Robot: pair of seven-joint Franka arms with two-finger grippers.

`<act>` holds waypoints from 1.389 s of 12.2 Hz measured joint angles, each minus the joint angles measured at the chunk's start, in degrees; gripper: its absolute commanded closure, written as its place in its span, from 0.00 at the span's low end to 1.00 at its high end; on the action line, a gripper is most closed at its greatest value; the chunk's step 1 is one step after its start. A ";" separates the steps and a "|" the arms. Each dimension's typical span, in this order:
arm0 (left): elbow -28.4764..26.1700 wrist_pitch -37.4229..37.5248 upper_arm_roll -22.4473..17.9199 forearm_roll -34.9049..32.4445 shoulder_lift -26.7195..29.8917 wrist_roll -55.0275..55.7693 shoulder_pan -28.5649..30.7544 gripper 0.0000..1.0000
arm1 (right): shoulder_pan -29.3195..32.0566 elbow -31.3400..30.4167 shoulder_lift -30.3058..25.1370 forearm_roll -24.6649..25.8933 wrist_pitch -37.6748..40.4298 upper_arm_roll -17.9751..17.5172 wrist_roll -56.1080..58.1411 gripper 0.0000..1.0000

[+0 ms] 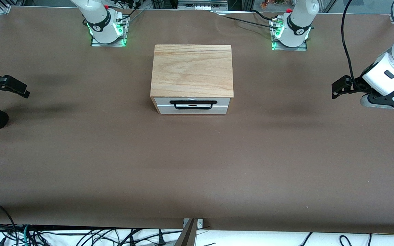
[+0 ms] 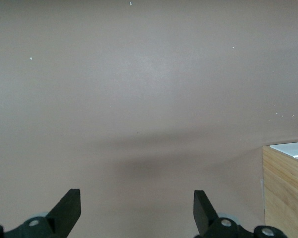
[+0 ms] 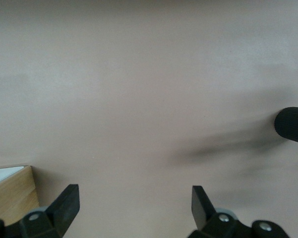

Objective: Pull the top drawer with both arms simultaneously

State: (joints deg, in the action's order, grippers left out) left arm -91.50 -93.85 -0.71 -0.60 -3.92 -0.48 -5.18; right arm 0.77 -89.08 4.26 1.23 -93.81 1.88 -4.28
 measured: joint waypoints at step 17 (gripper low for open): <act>0.06 0.39 1.69 0.00 0.09 0.00 -0.12 0.00 | 0.00 0.00 0.00 0.00 -0.03 -0.05 0.00 0.00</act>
State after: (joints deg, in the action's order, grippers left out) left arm -91.44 -93.46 0.97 -0.60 -3.83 -0.48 -5.29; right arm 0.78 -89.08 4.26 1.23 -93.83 1.83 -4.28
